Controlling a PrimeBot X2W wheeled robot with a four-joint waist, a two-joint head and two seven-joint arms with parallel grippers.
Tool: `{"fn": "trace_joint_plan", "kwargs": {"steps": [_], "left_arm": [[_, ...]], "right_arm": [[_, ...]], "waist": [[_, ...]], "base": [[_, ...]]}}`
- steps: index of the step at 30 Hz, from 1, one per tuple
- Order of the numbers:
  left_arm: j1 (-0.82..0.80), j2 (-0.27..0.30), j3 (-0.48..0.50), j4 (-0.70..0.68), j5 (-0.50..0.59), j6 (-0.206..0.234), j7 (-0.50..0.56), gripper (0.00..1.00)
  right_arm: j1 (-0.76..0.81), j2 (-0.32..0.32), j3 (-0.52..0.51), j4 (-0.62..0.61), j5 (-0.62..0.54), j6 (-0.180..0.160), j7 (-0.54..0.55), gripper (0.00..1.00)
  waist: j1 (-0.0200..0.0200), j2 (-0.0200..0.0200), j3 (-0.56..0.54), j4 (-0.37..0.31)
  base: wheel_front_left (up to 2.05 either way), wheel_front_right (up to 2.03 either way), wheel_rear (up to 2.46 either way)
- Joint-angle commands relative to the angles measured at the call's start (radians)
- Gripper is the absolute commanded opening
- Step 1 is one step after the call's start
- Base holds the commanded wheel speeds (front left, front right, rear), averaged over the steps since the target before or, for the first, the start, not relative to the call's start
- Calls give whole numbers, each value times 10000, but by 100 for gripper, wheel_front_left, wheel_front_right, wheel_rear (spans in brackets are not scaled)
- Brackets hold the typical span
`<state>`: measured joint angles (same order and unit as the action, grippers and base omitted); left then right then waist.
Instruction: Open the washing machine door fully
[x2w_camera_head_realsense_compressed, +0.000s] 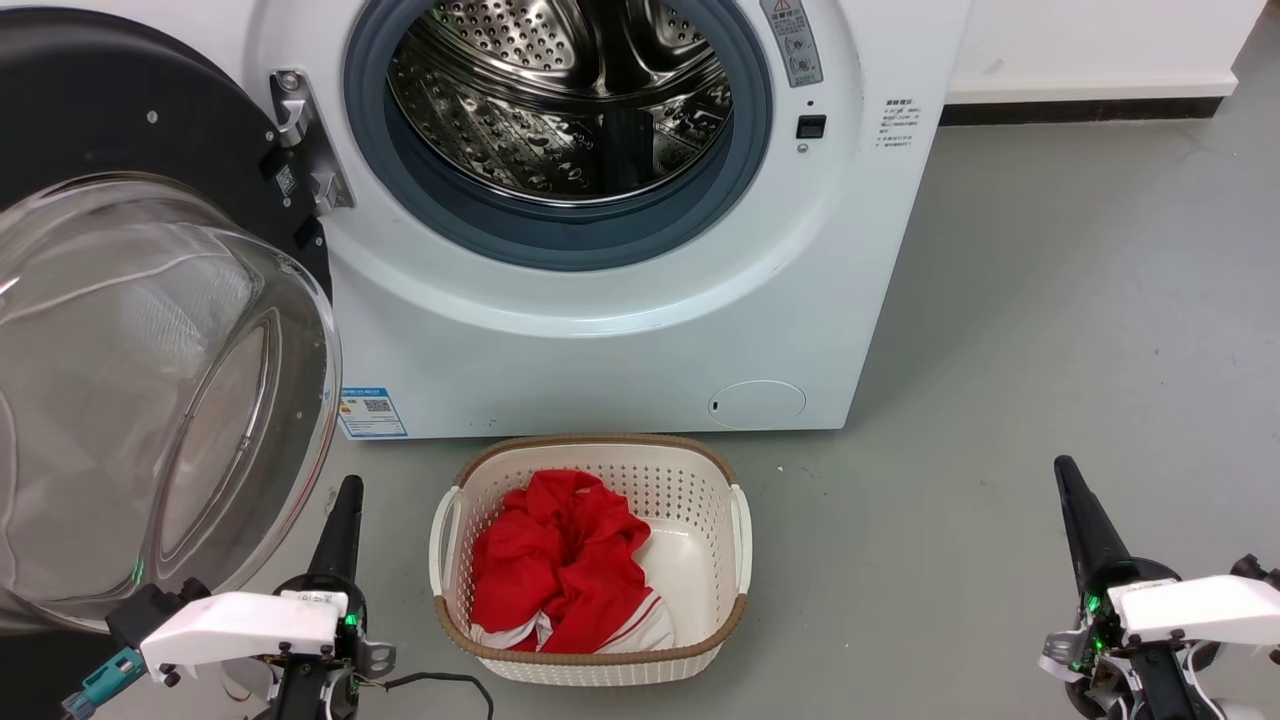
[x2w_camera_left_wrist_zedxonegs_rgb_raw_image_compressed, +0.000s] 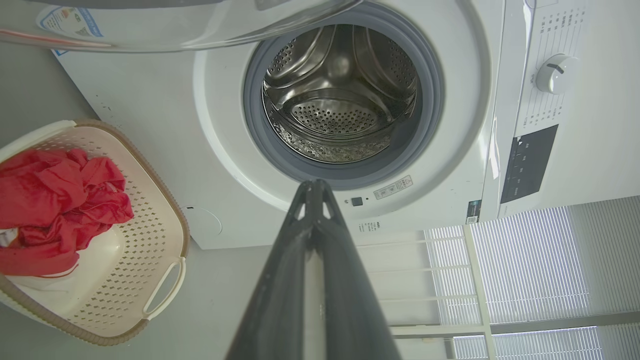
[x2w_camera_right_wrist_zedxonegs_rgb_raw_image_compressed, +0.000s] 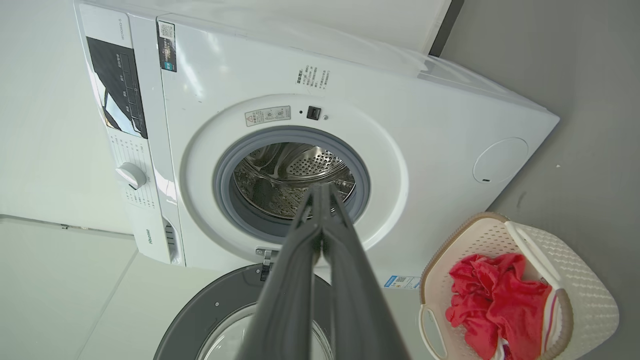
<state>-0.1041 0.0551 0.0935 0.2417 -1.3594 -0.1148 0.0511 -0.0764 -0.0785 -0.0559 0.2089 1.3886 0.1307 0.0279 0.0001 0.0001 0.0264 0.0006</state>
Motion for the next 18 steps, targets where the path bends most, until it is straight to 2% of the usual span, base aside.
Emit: {"fn": "trace_joint_plan", "kwargs": {"steps": [1, 18], "left_arm": [[-91, 1, 30, -24, -209, -63, 78, 0], [-80, -31, 148, 16, -1539, -129, 413, 0]], "right_arm": [[-173, -38, -32, 10, 231, 1, 65, 0], [-295, 2, -147, 206, 1552, 1, 367, 0]], "waist": [[-1, -1, -9, 0], [-1, -1, -127, -3]], "base": [[0, 0, 0], [0, 0, 0]]}}
